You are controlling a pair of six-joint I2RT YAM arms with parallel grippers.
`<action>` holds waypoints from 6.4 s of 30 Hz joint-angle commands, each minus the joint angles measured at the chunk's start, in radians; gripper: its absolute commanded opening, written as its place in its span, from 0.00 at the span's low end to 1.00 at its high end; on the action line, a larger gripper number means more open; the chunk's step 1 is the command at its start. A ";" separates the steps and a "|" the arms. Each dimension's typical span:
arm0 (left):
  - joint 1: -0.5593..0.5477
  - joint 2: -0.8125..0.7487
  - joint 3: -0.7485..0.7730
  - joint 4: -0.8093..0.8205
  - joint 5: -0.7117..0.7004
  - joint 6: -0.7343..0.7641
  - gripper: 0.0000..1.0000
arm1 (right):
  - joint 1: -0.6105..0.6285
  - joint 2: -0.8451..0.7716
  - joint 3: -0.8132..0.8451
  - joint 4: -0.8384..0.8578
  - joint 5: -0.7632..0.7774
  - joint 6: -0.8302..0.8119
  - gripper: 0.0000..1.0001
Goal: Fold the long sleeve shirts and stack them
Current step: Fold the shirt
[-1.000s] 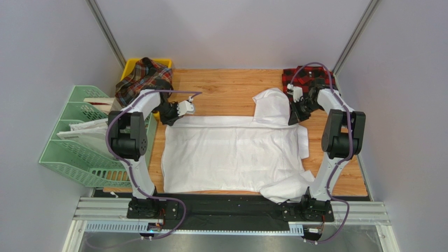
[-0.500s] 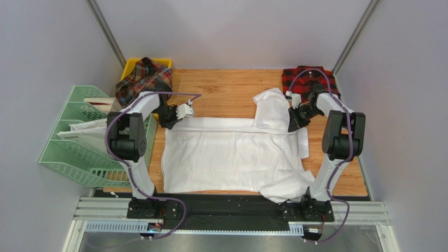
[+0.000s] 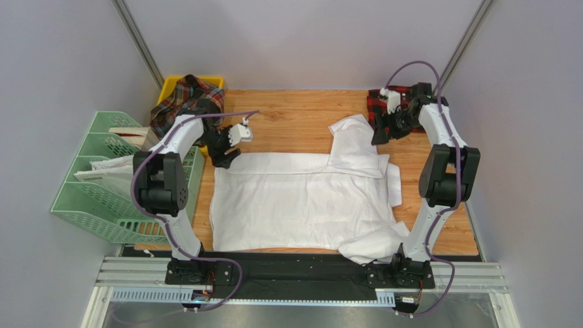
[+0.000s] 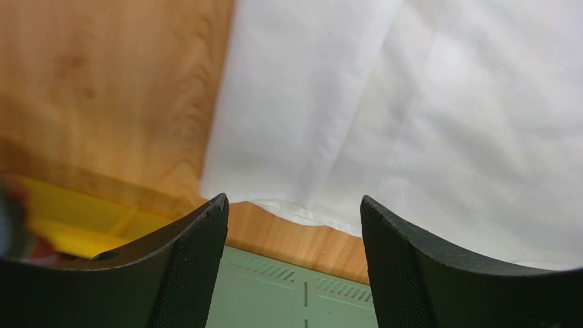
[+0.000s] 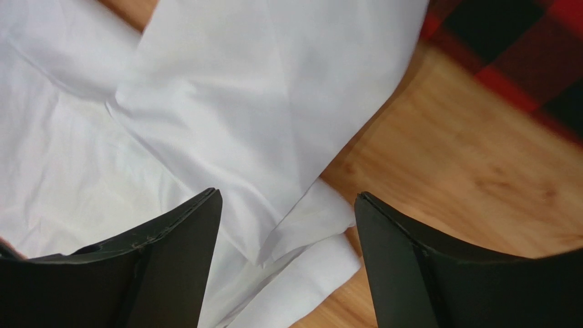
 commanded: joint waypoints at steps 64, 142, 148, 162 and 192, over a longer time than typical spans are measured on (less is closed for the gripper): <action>0.003 -0.585 -0.176 0.338 0.321 -0.656 0.99 | 0.299 -0.096 -0.173 0.235 0.090 0.260 0.69; -0.934 -0.588 -0.144 0.431 0.431 -0.733 0.00 | 0.623 -1.053 -0.479 -0.001 -0.131 -0.009 0.23; -1.048 -0.717 -0.196 0.216 0.450 -0.592 0.00 | 0.421 -1.021 -0.418 0.005 -0.156 0.094 0.73; -1.235 -0.714 -0.162 0.208 0.327 -0.610 0.00 | 0.201 -0.604 -0.318 0.005 -0.158 0.154 0.72; -0.131 -0.524 -0.604 0.868 0.160 -1.149 0.00 | 0.189 -0.125 -0.277 -0.060 -0.104 0.106 0.67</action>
